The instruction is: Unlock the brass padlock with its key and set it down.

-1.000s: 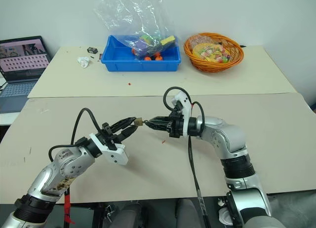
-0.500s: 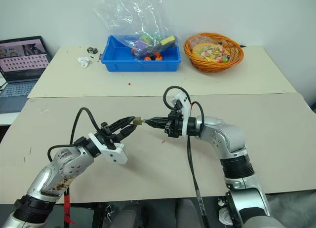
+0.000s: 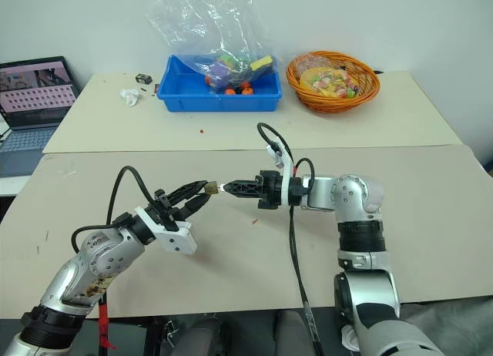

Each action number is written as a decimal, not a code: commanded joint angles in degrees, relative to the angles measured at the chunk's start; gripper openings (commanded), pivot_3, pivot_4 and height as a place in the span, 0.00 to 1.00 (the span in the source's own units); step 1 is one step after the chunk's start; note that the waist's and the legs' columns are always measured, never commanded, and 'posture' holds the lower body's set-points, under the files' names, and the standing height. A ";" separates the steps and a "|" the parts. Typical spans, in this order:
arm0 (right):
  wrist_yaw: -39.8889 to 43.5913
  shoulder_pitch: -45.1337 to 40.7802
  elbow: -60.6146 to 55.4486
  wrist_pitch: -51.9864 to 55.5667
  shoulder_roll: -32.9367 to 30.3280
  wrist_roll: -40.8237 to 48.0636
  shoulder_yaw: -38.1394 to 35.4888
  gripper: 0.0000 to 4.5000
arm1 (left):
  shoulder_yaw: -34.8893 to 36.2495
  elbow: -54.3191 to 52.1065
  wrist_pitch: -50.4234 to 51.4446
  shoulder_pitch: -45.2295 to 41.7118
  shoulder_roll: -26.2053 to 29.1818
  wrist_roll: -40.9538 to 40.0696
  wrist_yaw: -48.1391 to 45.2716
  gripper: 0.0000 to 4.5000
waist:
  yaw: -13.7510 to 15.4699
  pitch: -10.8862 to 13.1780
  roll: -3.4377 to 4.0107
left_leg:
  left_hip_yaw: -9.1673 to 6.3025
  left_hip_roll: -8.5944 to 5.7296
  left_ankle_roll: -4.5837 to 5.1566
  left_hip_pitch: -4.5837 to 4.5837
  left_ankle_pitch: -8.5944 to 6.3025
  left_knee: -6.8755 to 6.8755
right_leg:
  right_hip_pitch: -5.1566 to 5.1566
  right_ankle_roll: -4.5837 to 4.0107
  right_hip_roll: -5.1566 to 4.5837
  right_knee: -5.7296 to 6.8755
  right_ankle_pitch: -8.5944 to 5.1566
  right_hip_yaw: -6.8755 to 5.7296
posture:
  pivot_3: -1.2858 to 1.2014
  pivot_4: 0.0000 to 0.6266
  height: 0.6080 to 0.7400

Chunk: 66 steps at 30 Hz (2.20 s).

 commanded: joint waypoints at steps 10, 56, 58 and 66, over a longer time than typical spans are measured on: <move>1.61 0.61 -5.77 -4.31 -0.40 -1.00 4.06 0.34 | -0.06 -3.16 -0.67 -0.16 -0.99 -0.82 0.13 0.16 | -0.20 -0.01 0.02 | 0.00 0.01 0.00 0.00 0.00 0.00 | 0.00 0.00 0.02 0.02 0.00 0.00 | 0.52 0.24 0.91; 8.26 2.99 -9.49 -15.90 -1.27 -2.57 9.48 0.04 | 0.13 -3.75 -0.18 0.18 -1.45 -1.00 -0.39 0.16 | -0.10 -0.02 0.03 | -0.01 0.00 0.00 0.01 0.00 0.05 | 0.02 0.02 0.04 -0.01 0.01 0.00 | 0.52 0.24 0.91; 8.00 2.99 -9.76 -15.79 -0.97 -2.49 9.52 0.04 | 0.10 -3.71 -0.06 0.09 -1.49 -1.08 -0.43 0.16 | -0.08 -0.02 0.03 | -0.01 0.00 0.00 0.01 0.00 0.05 | 0.02 0.02 0.03 -0.01 0.01 0.00 | 0.52 0.24 0.91; 7.45 2.78 -9.27 -15.63 -0.74 -2.53 9.26 0.04 | 0.54 -4.05 0.53 0.04 -2.03 -3.72 -1.28 0.28 | -0.09 -0.02 0.03 | -0.01 0.00 0.00 0.01 0.00 0.05 | 0.02 0.02 0.03 -0.01 0.01 0.00 | 0.52 0.24 0.91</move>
